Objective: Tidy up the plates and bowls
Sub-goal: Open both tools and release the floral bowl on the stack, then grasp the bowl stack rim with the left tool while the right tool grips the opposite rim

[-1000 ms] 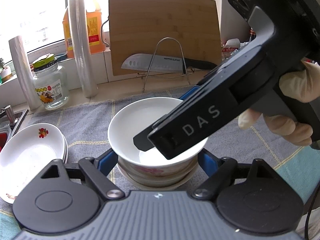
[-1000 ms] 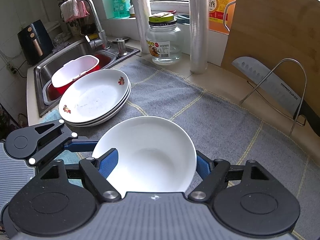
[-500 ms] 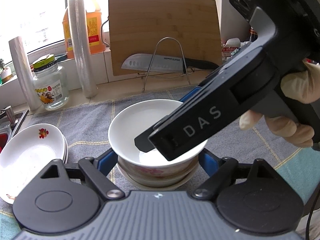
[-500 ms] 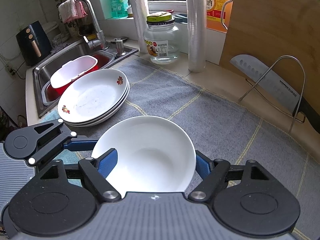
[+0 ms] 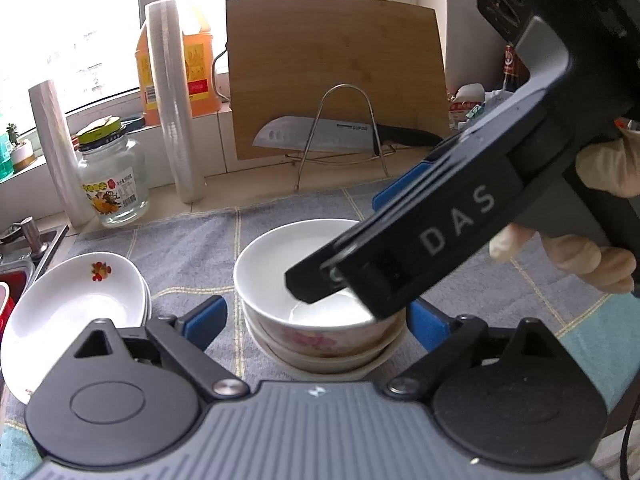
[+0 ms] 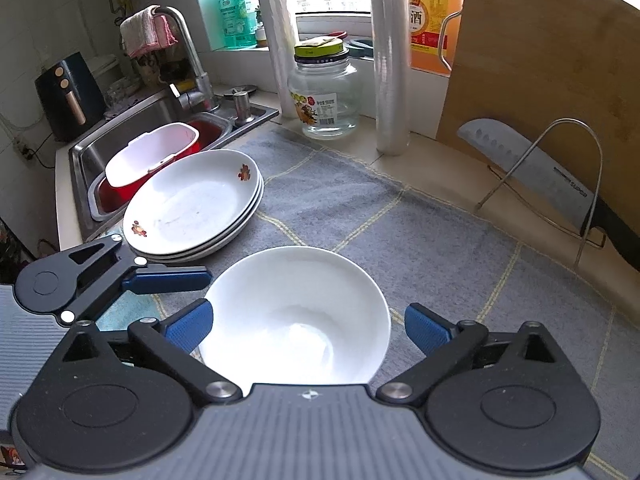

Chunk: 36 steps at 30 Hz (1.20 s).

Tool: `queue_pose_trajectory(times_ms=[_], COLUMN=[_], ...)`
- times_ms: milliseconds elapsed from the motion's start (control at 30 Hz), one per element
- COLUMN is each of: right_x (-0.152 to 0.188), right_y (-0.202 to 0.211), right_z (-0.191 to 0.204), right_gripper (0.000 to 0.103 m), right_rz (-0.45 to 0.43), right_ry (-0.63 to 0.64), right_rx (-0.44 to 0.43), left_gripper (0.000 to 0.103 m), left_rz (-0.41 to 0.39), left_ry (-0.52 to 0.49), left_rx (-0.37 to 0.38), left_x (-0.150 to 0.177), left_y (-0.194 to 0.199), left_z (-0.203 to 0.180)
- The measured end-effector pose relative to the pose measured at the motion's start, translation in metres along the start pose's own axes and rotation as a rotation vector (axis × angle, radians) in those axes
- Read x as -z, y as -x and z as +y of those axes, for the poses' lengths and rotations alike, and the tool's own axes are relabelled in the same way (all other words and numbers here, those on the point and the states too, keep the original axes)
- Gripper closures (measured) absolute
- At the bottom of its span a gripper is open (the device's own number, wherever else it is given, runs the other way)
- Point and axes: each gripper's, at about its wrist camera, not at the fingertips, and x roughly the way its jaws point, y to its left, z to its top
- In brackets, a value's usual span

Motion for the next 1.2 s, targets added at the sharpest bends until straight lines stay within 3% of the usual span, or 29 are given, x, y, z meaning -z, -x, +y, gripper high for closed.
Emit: queue_pose_trajectory(times_ms=[567, 833, 1200], right_x=[0.017, 0.035, 0.081], right_y=[0.01, 0.018, -0.005], right_z=[0.022, 0.032, 0.015], right_gripper=[0.0, 0.0, 0.0], right_rz=[-0.013, -0.016, 0.086], right_ry=[0.009, -0.026, -0.117], right_rx=[0.076, 0.12, 0.209], left_gripper=[0.007, 0.007, 0.007], left_rz=[0.0, 0.037, 0.16], left_ry=[0.028, -0.014, -0.117], left_rx=[-0.011, 0.059, 0.207], left_x=[0.018, 0.033, 0.045], left_y=[0.034, 0.037, -0.011], left_z=[0.02, 0.045, 0.051])
